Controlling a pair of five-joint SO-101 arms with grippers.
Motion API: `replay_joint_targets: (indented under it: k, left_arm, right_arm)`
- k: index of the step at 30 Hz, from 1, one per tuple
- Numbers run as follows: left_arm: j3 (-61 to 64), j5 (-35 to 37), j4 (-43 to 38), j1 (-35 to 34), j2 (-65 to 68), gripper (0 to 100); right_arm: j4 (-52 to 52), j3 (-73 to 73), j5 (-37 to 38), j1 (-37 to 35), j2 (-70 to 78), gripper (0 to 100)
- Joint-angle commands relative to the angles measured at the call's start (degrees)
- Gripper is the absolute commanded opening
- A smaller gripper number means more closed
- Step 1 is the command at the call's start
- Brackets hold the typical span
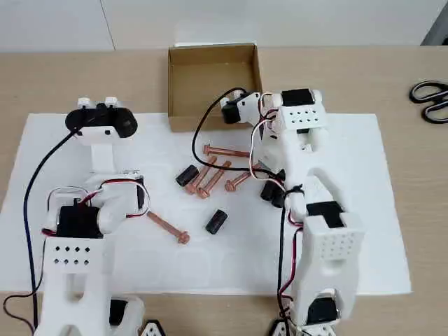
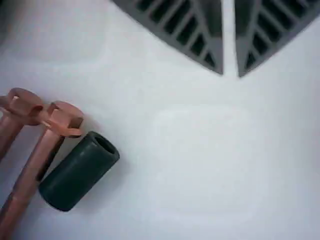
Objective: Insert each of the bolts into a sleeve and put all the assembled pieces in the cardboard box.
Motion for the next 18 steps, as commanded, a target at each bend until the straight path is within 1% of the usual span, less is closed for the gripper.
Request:
replay_joint_targets:
  k: [1, 6, 12, 18]
  left_arm:
    - [-2.8, 0.1, -0.1, 0.4, 0.1, 1]
    - [-2.8, 0.1, -0.1, 0.4, 0.1, 1]
    - [-2.8, 0.1, -0.1, 0.4, 0.1, 1]
    - [-2.8, 0.1, -0.1, 0.4, 0.1, 1]
  right_arm:
    - [-0.5, -3.2, 0.6, -0.2, 0.7, 19.1]
    - [-0.5, -3.2, 2.4, -0.2, 2.5, 19.1]
    - [0.0, -3.2, 2.5, 0.7, 4.7, 19.1]
    - [-0.5, -3.2, 2.5, 3.8, 4.8, 19.1]
